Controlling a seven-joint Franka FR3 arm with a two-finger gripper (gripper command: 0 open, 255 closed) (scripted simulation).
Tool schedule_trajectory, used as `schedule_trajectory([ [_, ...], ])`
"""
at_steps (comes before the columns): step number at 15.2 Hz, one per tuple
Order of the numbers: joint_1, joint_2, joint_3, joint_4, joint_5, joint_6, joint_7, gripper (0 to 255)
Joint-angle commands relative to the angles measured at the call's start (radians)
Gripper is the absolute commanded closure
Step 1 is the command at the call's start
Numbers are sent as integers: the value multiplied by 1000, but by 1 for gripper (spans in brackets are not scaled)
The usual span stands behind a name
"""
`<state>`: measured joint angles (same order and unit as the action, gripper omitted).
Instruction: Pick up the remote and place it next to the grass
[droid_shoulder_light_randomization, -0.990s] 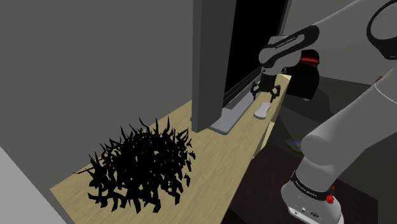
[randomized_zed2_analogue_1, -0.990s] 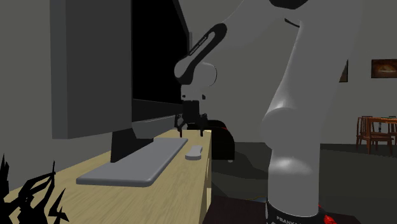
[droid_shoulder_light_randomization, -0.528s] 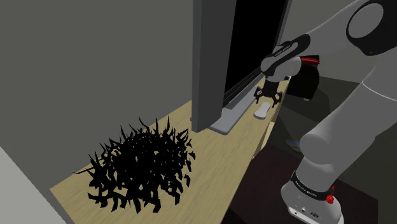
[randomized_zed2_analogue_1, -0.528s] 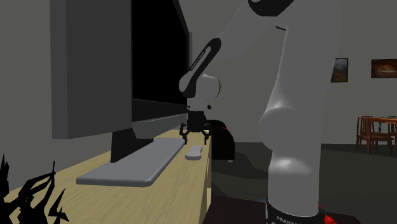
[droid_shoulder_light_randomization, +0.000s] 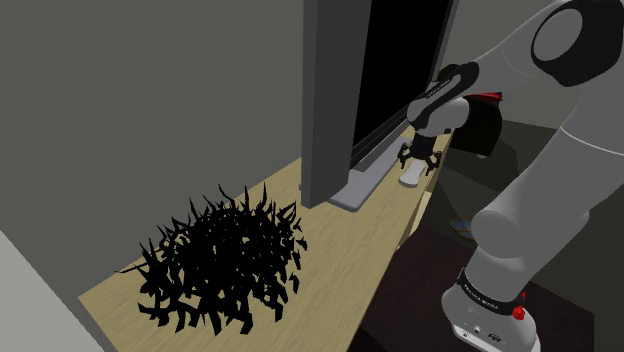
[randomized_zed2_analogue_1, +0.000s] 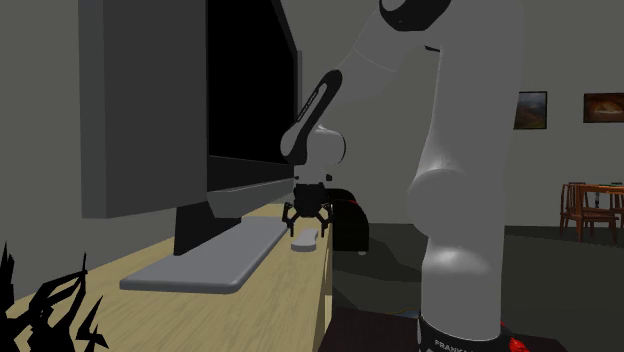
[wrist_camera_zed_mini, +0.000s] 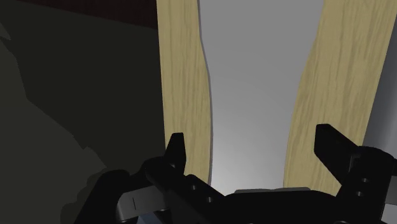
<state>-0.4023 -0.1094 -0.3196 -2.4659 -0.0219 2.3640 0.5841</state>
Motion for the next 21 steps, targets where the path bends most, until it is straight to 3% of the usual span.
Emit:
schedule_trajectory([
  [1,0,1,0,0,1,1,0,0],
  [4,0,1,0,0,0,1,0,0],
  [5,0,1,0,0,0,1,0,255],
  [14,0,1,0,0,1,1,0,255],
  [21,-3,-64,7,40,-23,-101,19,255],
])
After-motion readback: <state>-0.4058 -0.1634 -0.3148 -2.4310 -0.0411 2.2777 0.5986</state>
